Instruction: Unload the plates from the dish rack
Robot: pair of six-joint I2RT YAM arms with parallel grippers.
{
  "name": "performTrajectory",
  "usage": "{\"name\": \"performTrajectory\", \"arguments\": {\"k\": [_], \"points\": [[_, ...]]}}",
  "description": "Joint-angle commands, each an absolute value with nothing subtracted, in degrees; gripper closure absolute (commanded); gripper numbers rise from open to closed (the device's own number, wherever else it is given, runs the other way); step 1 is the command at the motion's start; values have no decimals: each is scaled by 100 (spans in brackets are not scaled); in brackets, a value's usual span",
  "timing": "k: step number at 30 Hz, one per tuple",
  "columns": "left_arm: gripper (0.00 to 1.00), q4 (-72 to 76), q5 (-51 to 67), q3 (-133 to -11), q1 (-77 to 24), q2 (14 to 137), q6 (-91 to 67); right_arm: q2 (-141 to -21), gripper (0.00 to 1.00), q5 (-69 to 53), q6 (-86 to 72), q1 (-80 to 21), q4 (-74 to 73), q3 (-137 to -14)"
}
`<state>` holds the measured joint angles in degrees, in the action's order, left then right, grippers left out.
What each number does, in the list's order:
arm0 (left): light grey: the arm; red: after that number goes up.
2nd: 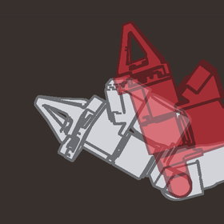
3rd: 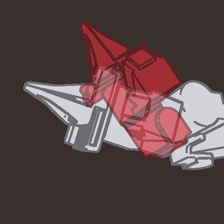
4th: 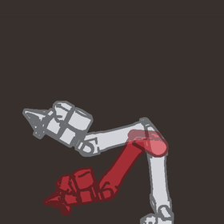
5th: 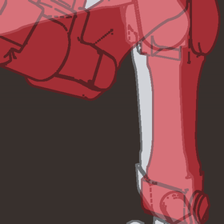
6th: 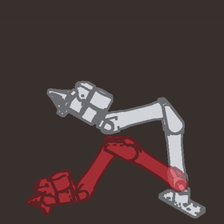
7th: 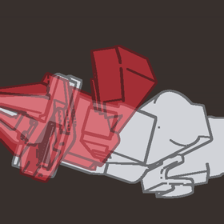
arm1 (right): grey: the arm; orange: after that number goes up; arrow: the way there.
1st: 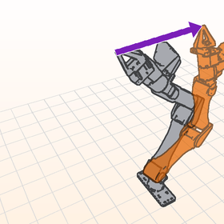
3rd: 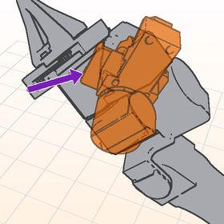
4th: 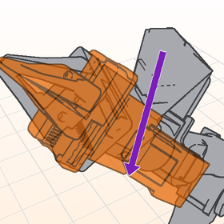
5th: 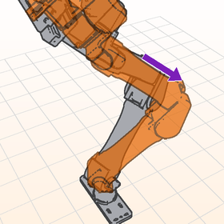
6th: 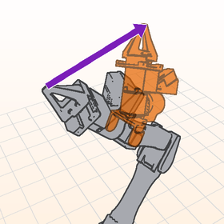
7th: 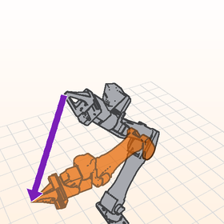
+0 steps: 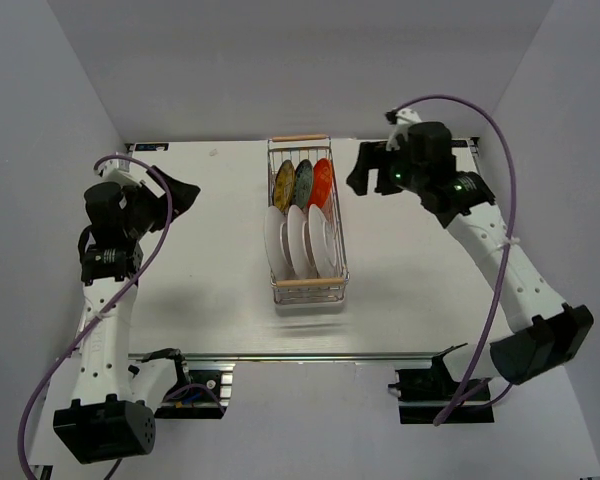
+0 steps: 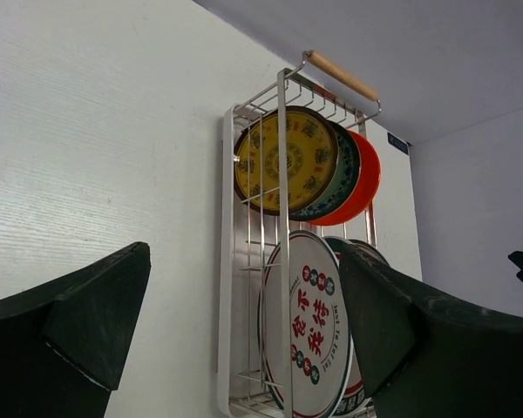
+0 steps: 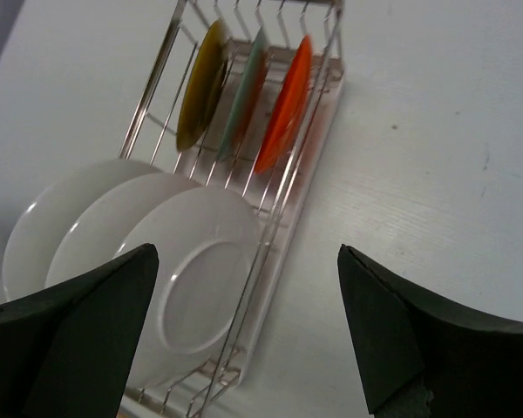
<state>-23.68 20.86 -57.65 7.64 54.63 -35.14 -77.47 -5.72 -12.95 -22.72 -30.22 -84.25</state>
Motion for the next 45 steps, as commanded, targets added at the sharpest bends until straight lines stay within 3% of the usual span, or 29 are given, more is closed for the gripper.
{"name": "performTrajectory", "arguments": {"k": [1, 9, 20, 32, 45], "points": [[2, -2435, 2039, -5669, 729, 5528, -3577, -8146, 11, 411, -1037, -2996, -3997, -9164], [2, -2645, 1741, -5695, 729, 5678, -3577, -9307, 11, 2660, -1248, -4622, -5080, -10379], [2, -2716, 1705, -5686, 729, 5687, -3568, -9861, 14, 3944, -1783, -5686, -5650, -10696], [2, -2769, 1564, -5678, 729, 5669, -3560, -10468, 32, 4193, -2584, -5950, -6161, -10679], [2, -2804, 1521, -5669, 729, 5687, -3568, -10854, 58, 4544, -3208, -6056, -6319, -10705]]}}
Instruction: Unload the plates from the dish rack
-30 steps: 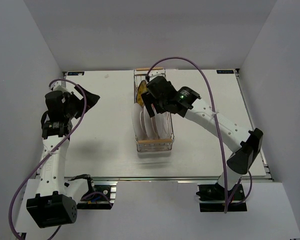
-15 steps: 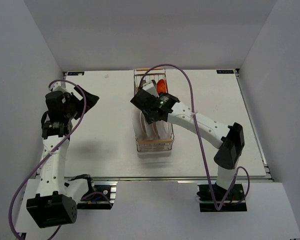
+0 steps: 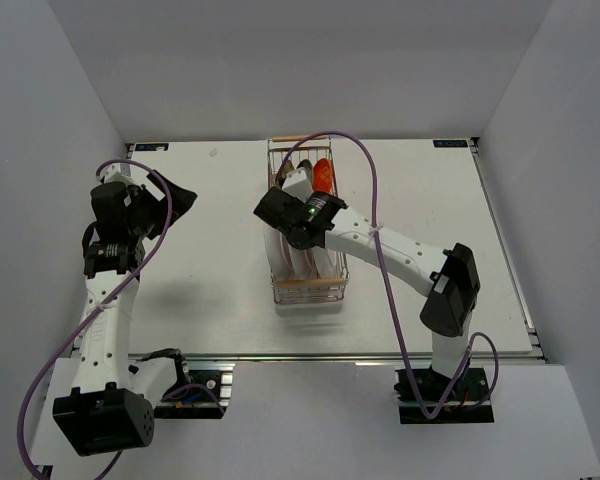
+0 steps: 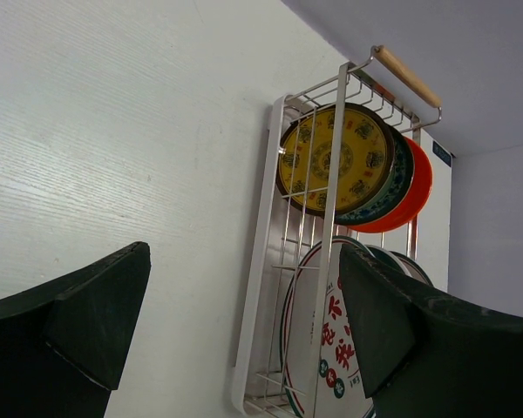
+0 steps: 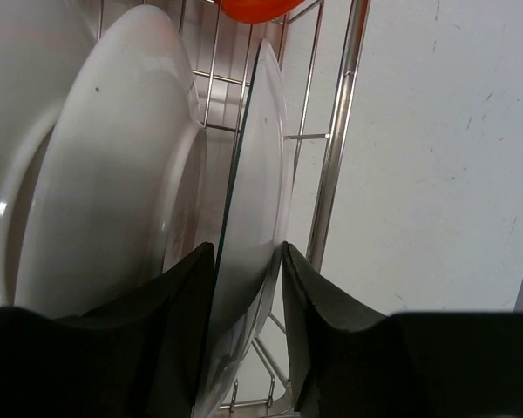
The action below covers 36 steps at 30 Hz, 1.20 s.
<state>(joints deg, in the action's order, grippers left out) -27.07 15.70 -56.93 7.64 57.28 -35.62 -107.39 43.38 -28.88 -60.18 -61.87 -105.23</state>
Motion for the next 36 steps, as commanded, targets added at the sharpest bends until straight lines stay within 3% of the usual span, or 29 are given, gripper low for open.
{"name": "performTrajectory", "arguments": {"k": [1, 13, 25, 36], "points": [[2, -2795, 1521, -5669, 729, 5704, -3577, -10872, 58, 4570, -3225, -6056, -6363, -10722], [2, -2812, 1520, -5678, 677, 5704, -3577, -10899, 82, 4983, -3305, -6126, -6671, -11179], [2, -2768, 1564, -5651, 677, 5730, -3595, -10846, 98, 5519, -3015, -6179, -6811, -11680], [2, -2769, 1582, -5660, 677, 5739, -3577, -10547, 100, 6161, -2418, -6258, -6549, -12217]]}}
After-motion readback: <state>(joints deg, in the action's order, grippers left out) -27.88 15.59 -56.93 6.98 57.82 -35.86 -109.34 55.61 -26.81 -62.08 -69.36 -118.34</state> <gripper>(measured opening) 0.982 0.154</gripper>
